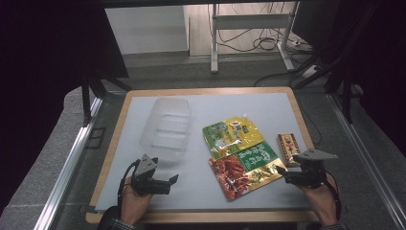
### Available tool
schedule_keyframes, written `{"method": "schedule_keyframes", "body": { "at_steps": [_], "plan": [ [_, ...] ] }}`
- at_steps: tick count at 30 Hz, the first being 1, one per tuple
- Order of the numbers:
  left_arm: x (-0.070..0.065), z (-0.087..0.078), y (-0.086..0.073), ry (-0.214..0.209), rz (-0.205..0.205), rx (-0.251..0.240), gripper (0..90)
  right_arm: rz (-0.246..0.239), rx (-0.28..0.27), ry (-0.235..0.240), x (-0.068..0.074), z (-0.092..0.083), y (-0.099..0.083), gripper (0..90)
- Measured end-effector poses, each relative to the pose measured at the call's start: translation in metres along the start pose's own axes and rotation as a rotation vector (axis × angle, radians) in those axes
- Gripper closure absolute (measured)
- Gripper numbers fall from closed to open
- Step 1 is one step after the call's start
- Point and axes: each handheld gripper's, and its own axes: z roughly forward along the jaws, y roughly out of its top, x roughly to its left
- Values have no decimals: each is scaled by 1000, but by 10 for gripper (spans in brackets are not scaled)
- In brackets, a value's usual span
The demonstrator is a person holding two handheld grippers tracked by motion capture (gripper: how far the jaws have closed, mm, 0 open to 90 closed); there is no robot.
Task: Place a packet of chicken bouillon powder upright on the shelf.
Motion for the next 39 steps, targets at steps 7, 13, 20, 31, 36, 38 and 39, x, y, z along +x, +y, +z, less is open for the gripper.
{"method": "schedule_keyframes", "body": {
  "at_steps": [7, 13, 20, 31, 36, 38, 39],
  "plan": [
    [5, 1, -2, -21, -23, -25, 6, -15, -5, 21, 1, 2, 1, 155],
    [4, 2, -2, -28, -19, -20, 0, -11, -3, 32, 0, 4, 0, 139],
    [2, 3, 0, -29, -17, -17, 6, -21, -7, 36, 0, 4, 0, 127],
    [-7, 0, 5, -45, 6, -3, 29, -34, -11, 30, 1, 4, 1, 125],
    [-13, -1, 8, -47, 29, 4, 99, -40, -14, 27, 2, 3, 2, 125],
    [-16, -1, 9, -55, 40, 7, 139, -41, -14, 27, 2, 4, 2, 126],
    [-18, -1, 10, -62, 43, 6, 151, -41, -13, 28, 2, 4, 2, 125]
  ]
}}
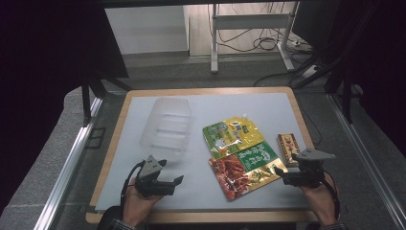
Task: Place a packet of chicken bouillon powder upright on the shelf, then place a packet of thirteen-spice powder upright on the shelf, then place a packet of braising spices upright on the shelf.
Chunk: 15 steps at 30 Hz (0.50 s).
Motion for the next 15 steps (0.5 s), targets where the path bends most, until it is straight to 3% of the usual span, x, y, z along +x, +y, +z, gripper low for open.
{"method": "schedule_keyframes", "body": {
  "at_steps": [8, 15],
  "plan": [
    [-10, 8, 6, -29, 35, -12, 201, -5, 2, 1, 1, 1, 0, 125],
    [-12, 15, 10, -40, 42, -11, 260, -7, 0, -2, 1, 0, 1, 126]
  ]
}}
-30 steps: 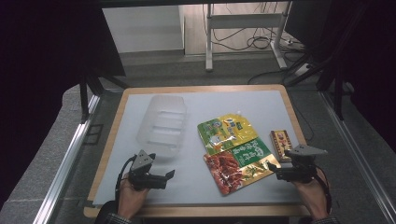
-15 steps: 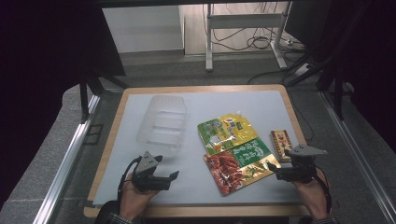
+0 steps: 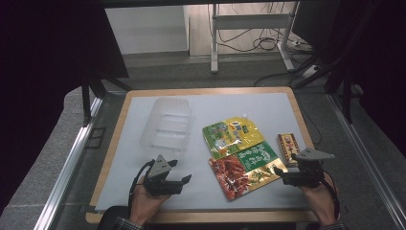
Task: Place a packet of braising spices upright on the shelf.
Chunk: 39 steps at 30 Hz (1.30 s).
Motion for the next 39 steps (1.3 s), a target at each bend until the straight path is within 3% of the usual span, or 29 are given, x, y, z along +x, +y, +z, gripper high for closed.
{"method": "schedule_keyframes", "body": {
  "at_steps": [11, 20, 28, 39],
  "plan": [
    [4, 7, 5, -28, -32, -4, 396, 3, -11, 18, 0, 0, 1, 108],
    [-1, 16, 11, -38, -13, -5, 482, 9, 16, 18, 1, 3, 1, 69],
    [-3, 29, 20, -36, -8, -12, 574, -5, 6, 29, 5, 3, 3, 28],
    [-5, 51, 34, -33, 5, -11, 787, -10, -16, 34, 6, 3, 5, 19]
  ]
}}
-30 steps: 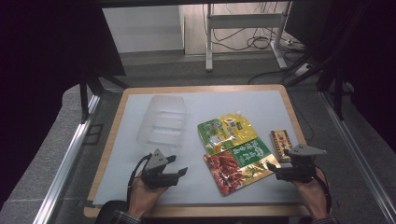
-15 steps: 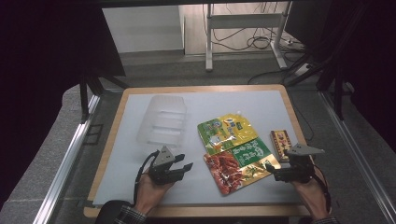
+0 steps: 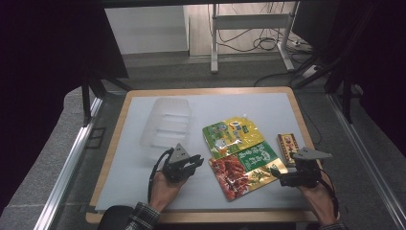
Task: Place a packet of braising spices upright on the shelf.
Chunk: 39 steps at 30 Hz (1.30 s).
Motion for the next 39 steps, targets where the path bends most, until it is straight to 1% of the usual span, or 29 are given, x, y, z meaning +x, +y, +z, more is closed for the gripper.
{"method": "schedule_keyframes", "body": {
  "at_steps": [5, 6, 7, 8, 9, 10, 13, 14, 15, 22, 23, 24, 27, 29, 32, 35, 39],
  "plan": [
    [-1, 8, 4, 6, 8, 5, 883, -5, 14, 7, 1, 2, -1, 19],
    [-1, 12, 6, 9, 8, 5, 894, -5, 26, 11, 1, 4, -1, 20],
    [-1, 12, 6, 9, 8, 5, 898, -5, 26, 11, 1, 4, -1, 20],
    [0, 17, 9, 12, 4, 4, 899, -5, 37, 19, 1, 5, -2, 21],
    [0, 17, 9, 12, 4, 4, 899, -5, 37, 19, 1, 5, -2, 21],
    [1, 21, 10, 18, 1, 3, 899, -6, 46, 31, 1, 6, -3, 20],
    [1, 25, 12, 25, -2, 3, 899, -11, 48, 35, 2, 7, -2, 20],
    [1, 30, 14, 25, -10, -1, 899, -14, 48, 38, 4, 8, -2, 20],
    [1, 30, 14, 25, -10, -1, 900, -14, 48, 38, 4, 8, -2, 20],
    [1, 48, 19, 31, 8, 10, 900, -8, 56, 62, 6, 10, -1, 20],
    [1, 48, 19, 31, 8, 10, 900, -9, 55, 63, 7, 10, 0, 20],
    [1, 53, 20, 35, 11, 14, 900, -11, 53, 65, 7, 10, 0, 20],
    [2, 57, 21, 39, 12, 19, 900, -12, 56, 68, 8, 11, 0, 20],
    [4, 63, 24, 40, 3, 21, 900, -16, 57, 69, 8, 12, 0, 20],
    [6, 68, 27, 42, 4, 23, 900, -17, 59, 69, 8, 12, 0, 21],
    [7, 74, 32, 58, 22, 26, 900, -13, 59, 72, 8, 12, 0, 22],
    [9, 79, 35, 66, 13, 25, 900, -19, 65, 71, 9, 13, 0, 23]
  ]
}}
